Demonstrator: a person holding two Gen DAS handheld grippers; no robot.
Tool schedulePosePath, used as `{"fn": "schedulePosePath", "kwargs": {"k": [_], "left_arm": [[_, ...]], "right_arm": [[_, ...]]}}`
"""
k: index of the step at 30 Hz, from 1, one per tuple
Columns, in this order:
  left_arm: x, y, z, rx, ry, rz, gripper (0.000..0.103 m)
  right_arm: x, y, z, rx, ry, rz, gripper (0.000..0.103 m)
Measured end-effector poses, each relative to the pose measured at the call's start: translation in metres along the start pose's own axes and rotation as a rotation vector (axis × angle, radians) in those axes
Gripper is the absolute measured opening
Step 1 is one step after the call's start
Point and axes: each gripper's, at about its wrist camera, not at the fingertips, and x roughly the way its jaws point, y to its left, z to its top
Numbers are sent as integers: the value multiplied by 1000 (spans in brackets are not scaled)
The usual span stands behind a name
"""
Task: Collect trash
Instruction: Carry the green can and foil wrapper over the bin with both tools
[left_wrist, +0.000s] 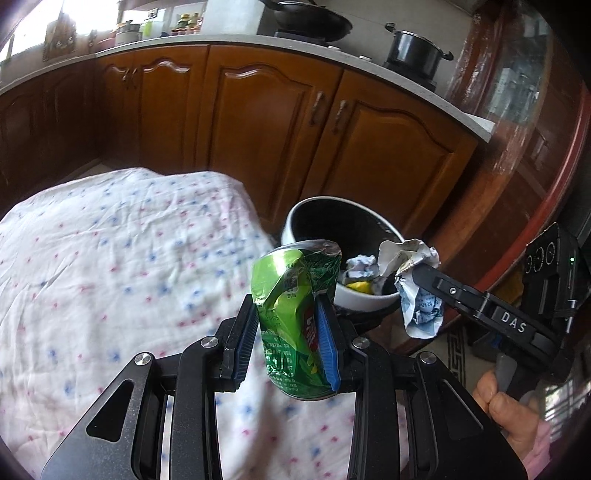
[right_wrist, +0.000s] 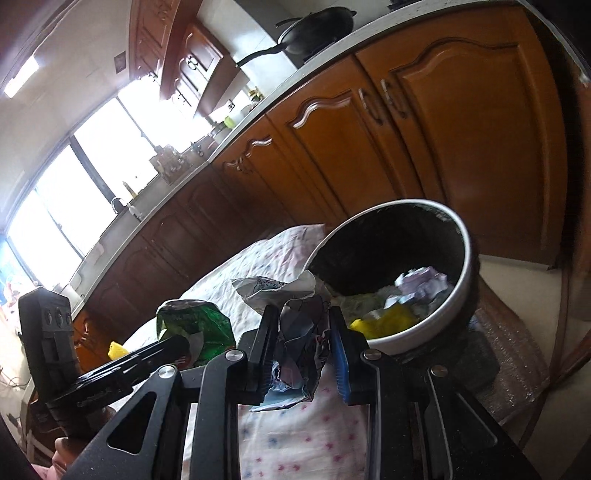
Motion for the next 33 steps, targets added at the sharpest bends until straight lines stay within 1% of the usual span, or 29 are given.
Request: {"fn": "schedulePosePath", "kwargs": {"k": [14, 26, 33], "left_arm": [[24, -45, 26, 64, 1, -60, 30], [46, -53, 39, 63, 24, -85, 30], [60, -57, 47, 64, 35, -89, 30]], "right_arm": [[-8, -25, 26, -11, -41, -65, 28], [3, -34, 37, -14, -38, -99, 29], [14, -36, 41, -28, -18, -122, 29]]}}
